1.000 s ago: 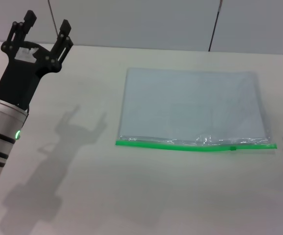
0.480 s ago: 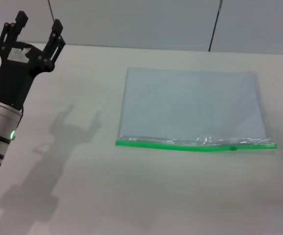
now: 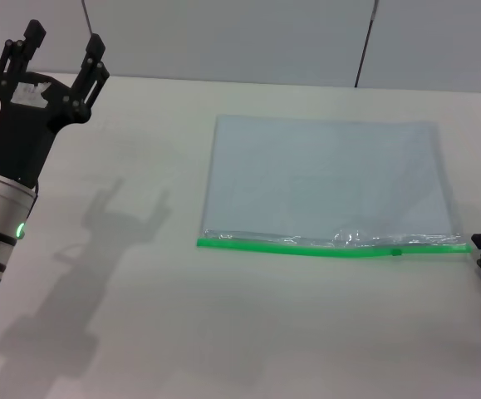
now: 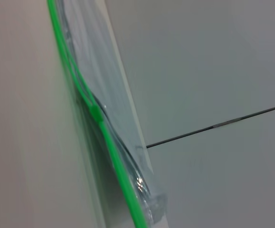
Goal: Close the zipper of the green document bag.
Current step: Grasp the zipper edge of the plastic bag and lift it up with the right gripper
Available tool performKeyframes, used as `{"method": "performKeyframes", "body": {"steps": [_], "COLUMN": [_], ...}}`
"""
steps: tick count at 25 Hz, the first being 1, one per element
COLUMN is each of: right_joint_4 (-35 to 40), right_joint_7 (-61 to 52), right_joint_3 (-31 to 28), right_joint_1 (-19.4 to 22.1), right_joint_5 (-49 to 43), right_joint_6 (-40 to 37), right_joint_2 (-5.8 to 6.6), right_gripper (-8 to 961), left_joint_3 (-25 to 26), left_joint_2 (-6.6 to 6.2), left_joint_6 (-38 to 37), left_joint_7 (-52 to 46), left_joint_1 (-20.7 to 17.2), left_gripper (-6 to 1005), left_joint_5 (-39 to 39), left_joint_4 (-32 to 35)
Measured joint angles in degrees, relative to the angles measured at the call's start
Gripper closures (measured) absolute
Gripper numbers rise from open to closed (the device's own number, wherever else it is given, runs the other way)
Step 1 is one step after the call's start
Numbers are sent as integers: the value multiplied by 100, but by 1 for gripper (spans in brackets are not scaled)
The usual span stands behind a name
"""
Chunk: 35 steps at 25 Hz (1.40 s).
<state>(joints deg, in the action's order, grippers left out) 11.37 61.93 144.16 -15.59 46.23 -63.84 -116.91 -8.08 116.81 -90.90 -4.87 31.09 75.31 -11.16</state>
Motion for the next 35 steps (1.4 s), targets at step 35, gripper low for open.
{"method": "performKeyframes", "body": {"steps": [35], "right_joint_4": [442], "right_joint_7": [182], "right_joint_3": [424], "right_joint_1": [-478], "right_joint_5": [-9], "right_joint_6": [706], "right_joint_2": [27], "right_gripper": [254], "left_joint_3": [-10], "left_joint_2": [9], "left_joint_6": [-5], "left_joint_7": [-14], "left_joint_1": [31], "left_gripper": [222], "left_joint_5": [1], "left_joint_4": [0]}}
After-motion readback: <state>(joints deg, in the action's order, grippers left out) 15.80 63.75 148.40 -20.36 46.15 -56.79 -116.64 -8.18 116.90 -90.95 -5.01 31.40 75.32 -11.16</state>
